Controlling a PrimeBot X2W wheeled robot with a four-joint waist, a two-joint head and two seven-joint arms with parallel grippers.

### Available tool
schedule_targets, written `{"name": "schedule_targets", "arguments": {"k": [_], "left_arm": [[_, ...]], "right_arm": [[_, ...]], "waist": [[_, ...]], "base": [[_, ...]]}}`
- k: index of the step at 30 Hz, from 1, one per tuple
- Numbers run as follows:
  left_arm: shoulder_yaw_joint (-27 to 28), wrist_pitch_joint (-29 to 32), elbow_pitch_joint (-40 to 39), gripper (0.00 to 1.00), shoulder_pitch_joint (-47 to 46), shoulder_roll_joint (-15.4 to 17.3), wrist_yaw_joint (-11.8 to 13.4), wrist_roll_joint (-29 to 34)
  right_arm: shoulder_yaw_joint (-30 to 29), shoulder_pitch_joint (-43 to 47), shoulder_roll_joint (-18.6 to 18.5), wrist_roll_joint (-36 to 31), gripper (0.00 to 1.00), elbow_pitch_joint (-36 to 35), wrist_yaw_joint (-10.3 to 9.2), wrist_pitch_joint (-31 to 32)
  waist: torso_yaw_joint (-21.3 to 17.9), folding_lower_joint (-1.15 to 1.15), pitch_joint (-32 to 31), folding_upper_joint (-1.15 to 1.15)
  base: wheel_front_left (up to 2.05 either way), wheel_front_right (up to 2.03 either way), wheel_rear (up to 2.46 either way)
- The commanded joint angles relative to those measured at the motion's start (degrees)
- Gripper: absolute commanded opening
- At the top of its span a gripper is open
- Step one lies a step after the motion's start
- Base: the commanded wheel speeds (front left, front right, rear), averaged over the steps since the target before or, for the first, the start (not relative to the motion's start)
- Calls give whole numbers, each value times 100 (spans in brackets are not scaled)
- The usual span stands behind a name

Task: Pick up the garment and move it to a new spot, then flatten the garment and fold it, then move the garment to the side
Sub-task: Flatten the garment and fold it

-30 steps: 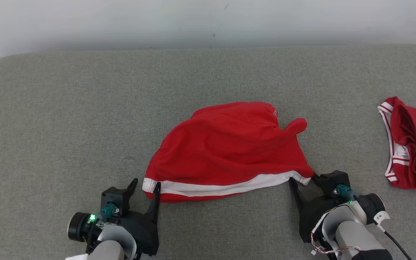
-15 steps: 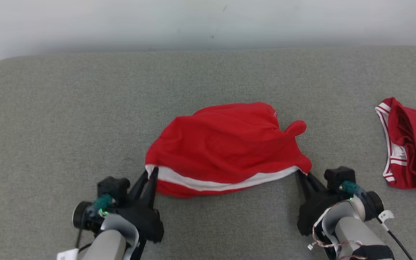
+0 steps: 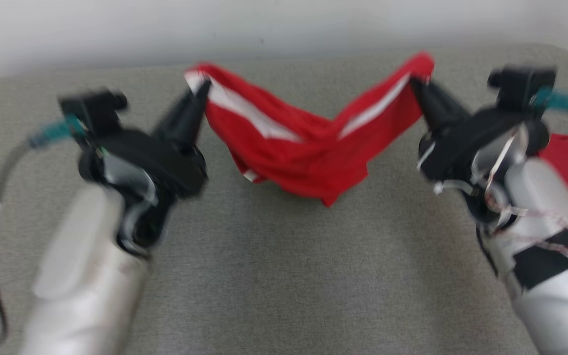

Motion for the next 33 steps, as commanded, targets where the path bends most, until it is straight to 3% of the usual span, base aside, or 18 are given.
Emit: {"name": "schedule_targets", "arguments": {"k": [1, 3, 4, 8, 16, 21, 24, 30, 33], "left_arm": [[114, 156, -66, 0, -207, 106, 10, -155], [257, 484, -166, 0, -576, 206, 32, -397], [404, 779, -222, 0, -982, 293, 141, -521], [694, 1005, -254, 0, -1853, 473, 495, -567], [1309, 200, 31, 0, -3471, 502, 954, -452], [1602, -486, 185, 0, -4088, 486, 814, -524], [1706, -790, 340, 0, -4087, 443, 662, -599], [1304, -1079, 717, 0, -3228, 254, 182, -548], [1134, -1173, 730, 0, -2591, 200, 59, -660]], "right_arm": [[-13, -201, -20, 81, 0, -105, -13, 125], [-153, -598, 23, 255, 0, -243, -13, 340], [-296, -1078, 81, 327, 0, -219, -13, 529], [-507, -2125, 289, 135, 0, 149, -13, 608], [-1126, -4150, 682, -456, 0, 1139, -13, -377], [-1562, -4888, 772, -769, 0, 1589, -18, -1402], [-1493, -4952, 806, -872, 0, 1932, -19, -1587], [-604, -4309, 750, -834, 0, 2388, -14, -1303], [-56, -3776, 496, -613, 0, 2250, -14, -1089]], "waist": [[-237, 0, 296, 0], [-361, 0, 503, 0], [-483, 0, 774, 0], [-706, 0, 1413, 0], [-892, 0, 2314, 0], [-928, 0, 2564, 0], [-900, 0, 2634, 0], [-761, 0, 2537, 0], [-656, 0, 2296, 0]], "base": [[0, 0, 0], [0, 0, 0], [0, 0, 0], [0, 0, 0], [0, 0, 0], [0, 0, 0], [0, 0, 0], [0, 0, 0], [0, 0, 0]]}}
